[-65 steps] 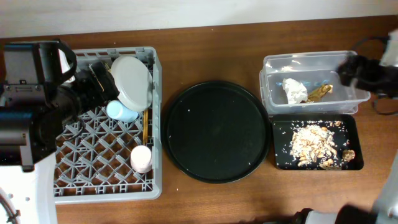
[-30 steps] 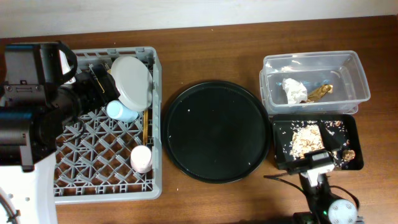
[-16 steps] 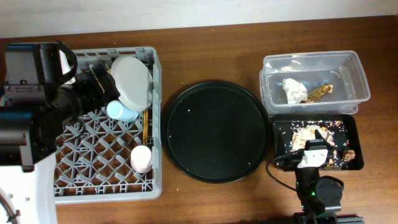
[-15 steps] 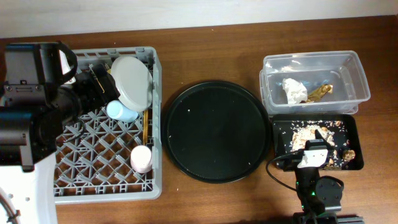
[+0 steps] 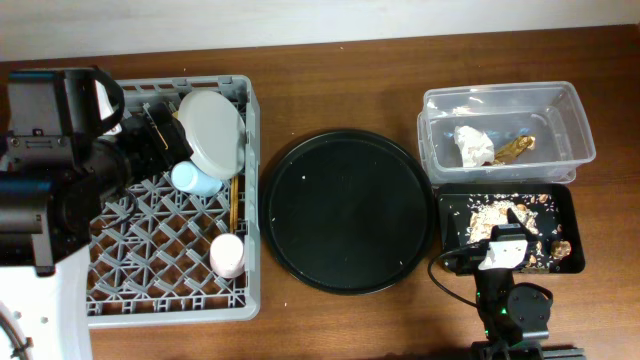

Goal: Sort waste into correct bins and load items into the dishwasher rack

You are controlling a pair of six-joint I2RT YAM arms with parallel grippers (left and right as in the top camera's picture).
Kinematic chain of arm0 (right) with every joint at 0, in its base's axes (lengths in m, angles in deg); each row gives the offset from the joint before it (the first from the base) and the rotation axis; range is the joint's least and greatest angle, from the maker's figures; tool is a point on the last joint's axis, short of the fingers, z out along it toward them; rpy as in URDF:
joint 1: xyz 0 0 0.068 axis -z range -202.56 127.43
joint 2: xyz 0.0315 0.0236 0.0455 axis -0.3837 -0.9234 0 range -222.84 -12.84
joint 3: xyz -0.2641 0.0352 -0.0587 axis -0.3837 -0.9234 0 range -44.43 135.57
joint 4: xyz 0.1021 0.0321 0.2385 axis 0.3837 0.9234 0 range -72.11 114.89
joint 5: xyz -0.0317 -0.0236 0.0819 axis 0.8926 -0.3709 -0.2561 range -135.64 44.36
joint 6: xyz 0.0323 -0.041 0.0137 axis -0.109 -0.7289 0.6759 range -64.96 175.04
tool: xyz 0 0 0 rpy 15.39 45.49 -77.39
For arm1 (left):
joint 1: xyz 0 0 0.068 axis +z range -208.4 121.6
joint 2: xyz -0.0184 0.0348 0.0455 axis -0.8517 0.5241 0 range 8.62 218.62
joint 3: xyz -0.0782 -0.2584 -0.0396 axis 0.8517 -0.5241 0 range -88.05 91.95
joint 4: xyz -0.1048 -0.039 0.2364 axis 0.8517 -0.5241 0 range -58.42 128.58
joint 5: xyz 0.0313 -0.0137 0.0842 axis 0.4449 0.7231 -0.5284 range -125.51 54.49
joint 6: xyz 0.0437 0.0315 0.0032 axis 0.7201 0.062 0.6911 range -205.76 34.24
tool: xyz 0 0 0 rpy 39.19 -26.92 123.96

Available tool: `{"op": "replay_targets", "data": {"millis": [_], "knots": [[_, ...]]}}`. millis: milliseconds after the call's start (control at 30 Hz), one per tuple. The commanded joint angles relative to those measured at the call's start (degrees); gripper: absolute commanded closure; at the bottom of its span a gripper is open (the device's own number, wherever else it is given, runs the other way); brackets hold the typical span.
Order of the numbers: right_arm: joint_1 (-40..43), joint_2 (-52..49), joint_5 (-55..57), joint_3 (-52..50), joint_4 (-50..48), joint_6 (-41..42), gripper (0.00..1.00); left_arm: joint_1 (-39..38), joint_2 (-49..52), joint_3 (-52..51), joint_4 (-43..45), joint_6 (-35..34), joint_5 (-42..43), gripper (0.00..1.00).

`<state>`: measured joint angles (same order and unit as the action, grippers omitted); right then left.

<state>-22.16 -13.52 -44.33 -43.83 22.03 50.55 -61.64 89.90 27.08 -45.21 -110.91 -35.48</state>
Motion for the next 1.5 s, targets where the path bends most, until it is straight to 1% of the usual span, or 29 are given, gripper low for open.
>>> {"op": "replay_targets", "data": {"millis": [0, 233, 333, 433, 467, 633, 733, 767, 867, 900, 933, 1000, 1100, 1167, 1200, 1300, 1467], "knots": [[0.33, 0.48, 1.55, -0.28, 0.35, 0.48, 0.01, 0.04, -0.17, -0.07, 0.04, -0.55, 0.22, 0.01], [0.33, 0.48, 1.55, -0.28, 0.35, 0.5, 0.01, 0.04, -0.83, -0.09, 0.11, -0.52, 0.17, 0.01], [0.33, 0.48, 1.55, -0.28, 0.37, 0.5, 0.01, 0.04, -6.95, -0.28, 0.11, -0.5, -1.9, 0.01], [0.33, 0.48, 1.55, -0.28, 0.37, 0.5, 0.01, 0.04, -13.18, -3.02, 0.13, -0.57, -1.66, 0.01], [0.33, 0.48, 1.55, -0.28, 0.37, 0.5, 0.01, 0.04, -16.5, -5.44, 0.2, -0.57, -1.66, 0.01], [0.33, 0.48, 1.55, -0.28, 0.37, 0.5, 0.01, 0.04, -35.91, -25.09, 1.14, -0.59, -1.7, 0.01], [0.33, 0.48, 1.55, -0.28, 0.35, 0.5, 0.01, 0.04, -49.24, -40.79, 6.71, -1.01, -1.73, 0.01], [0.33, 0.48, 1.55, -0.28, 0.37, 0.48, 0.01, 0.04, -56.15, -49.79, 13.07, -0.98, -1.81, 0.01], [0.33, 0.48, 1.55, -0.28, 0.35, 0.5, 0.01, 0.04, -64.92, -62.34, 25.66, -0.96, -1.95, 0.01], [0.33, 0.48, 1.55, -0.28, 0.37, 0.5, 0.01, 0.04, -67.91, -66.95, 31.82, -0.96, -1.95, 0.01], [0.33, 0.48, 1.55, -0.28, 0.35, 0.48, 0.01, 0.07, -69.66, -69.88, 35.89, -0.96, -1.95, 0.01], [0.33, 0.48, 1.55, -0.28, 0.35, 0.48, 0.01, 0.07, -73.57, -76.94, 47.43, -0.94, -1.97, 0.01], [0.33, 0.48, 1.55, -0.28, 0.35, 0.5, 0.01, 0.07, -78.95, -87.82, 66.55, -0.94, -1.95, 0.01], [0.33, 0.48, 1.55, -0.28, 0.37, 0.5, 0.01, 0.04, -81.05, -94.77, 79.1, -0.94, -2.4, 0.01], [0.33, 0.48, 1.55, -0.28, 0.35, 0.5, 0.01, 0.07, -80.96, -97.09, 83.62, -0.94, -2.58, 0.01], [0.33, 0.48, 1.55, -0.28, 0.35, 0.48, 0.01, 0.04, -80.96, -104.63, 94.92, -0.94, -3.04, 0.01], [0.33, 0.48, 1.55, -0.28, 0.37, 0.48, 0.01, 0.04, -80.96, -112.93, 102.62, -0.94, -3.93, 0.0]]}}
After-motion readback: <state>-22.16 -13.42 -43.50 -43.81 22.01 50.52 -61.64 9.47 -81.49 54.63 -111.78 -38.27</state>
